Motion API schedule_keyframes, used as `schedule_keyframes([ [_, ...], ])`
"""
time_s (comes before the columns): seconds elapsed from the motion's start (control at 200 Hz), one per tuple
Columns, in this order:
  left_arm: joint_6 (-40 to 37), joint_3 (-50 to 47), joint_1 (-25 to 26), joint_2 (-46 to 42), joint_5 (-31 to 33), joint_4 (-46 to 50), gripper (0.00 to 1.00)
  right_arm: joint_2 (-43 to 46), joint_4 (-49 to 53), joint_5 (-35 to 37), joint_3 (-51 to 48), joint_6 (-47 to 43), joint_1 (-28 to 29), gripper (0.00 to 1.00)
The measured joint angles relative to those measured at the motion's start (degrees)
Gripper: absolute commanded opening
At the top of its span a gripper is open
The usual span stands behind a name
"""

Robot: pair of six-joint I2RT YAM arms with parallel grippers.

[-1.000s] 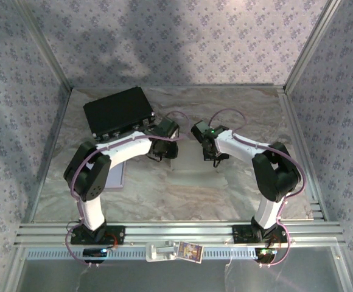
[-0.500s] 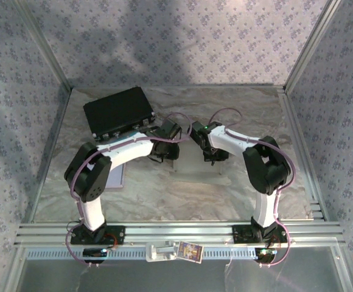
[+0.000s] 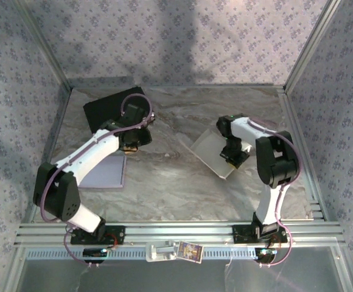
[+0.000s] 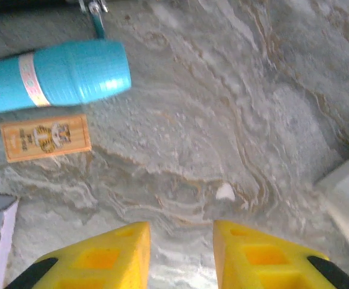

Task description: Fold the paper box

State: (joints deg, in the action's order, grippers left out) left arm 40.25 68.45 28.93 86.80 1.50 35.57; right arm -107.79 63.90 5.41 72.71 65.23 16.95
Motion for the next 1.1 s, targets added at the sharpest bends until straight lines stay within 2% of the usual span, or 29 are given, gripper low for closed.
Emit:
schedule_keyframes([
  [0.115,0.7,-2.1,1.4,-0.2,-4.8,-0.4,0.29,3.0,-1.4,-8.8,-5.9,9.7,-2.3,0.00],
  [0.3,2.8,-3.6,7.8,2.7,-10.4,-2.4,0.28,2.4,-4.4,-18.8,-6.3,19.6,-0.2,0.00],
  [0.5,5.1,-3.0,12.5,9.9,-14.0,-5.9,0.28,1.4,-6.5,-23.7,-6.0,23.6,1.4,0.42],
  [0.575,5.7,-1.9,12.8,12.1,-14.8,-6.6,0.28,2.8,-7.3,-23.8,-6.4,23.9,1.4,0.53],
  [0.66,6.2,-0.5,12.8,13.6,-15.6,-7.6,0.28,7.0,-7.4,-22.5,-6.6,23.7,1.4,0.58],
  [0.815,6.8,2.6,12.8,14.9,-15.8,-9.2,0.27,16.3,-5.6,-16.8,-3.2,18.1,1.3,0.57],
  [0.944,6.8,3.6,12.8,14.2,-13.9,-9.6,0.27,21.2,-8.2,-12.3,2.1,2.4,2.2,0.57],
  [1.099,6.3,0.3,12.3,6.4,-9.9,-10.8,0.26,20.1,-8.3,-8.2,11.9,-18.3,12.2,0.58],
])
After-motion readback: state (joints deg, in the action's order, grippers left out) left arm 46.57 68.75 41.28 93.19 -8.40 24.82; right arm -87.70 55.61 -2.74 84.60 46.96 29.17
